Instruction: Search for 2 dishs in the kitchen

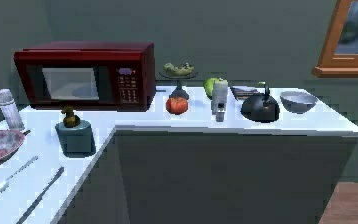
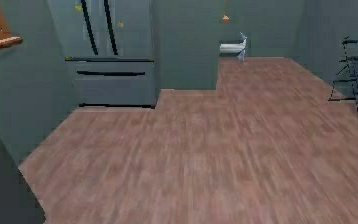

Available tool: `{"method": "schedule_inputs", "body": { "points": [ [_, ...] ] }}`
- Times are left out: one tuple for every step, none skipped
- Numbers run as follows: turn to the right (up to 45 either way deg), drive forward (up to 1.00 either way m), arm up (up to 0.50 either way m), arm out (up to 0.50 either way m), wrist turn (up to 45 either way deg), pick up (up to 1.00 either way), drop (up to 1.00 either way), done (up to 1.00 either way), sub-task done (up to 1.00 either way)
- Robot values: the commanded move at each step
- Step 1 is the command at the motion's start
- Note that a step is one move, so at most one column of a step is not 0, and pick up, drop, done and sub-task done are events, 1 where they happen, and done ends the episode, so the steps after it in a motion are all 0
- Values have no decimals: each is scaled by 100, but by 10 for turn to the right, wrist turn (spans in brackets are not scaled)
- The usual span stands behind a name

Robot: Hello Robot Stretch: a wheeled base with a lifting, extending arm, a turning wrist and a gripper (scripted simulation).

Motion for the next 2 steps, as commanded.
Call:
{"method": "schedule_inputs", "body": {
  "points": [
    [270, 0, 0, 0, 0, 0, 0, 0, 0],
    [0, 30, 0, 0, 0, 0, 0, 0, 0]
  ]
}}
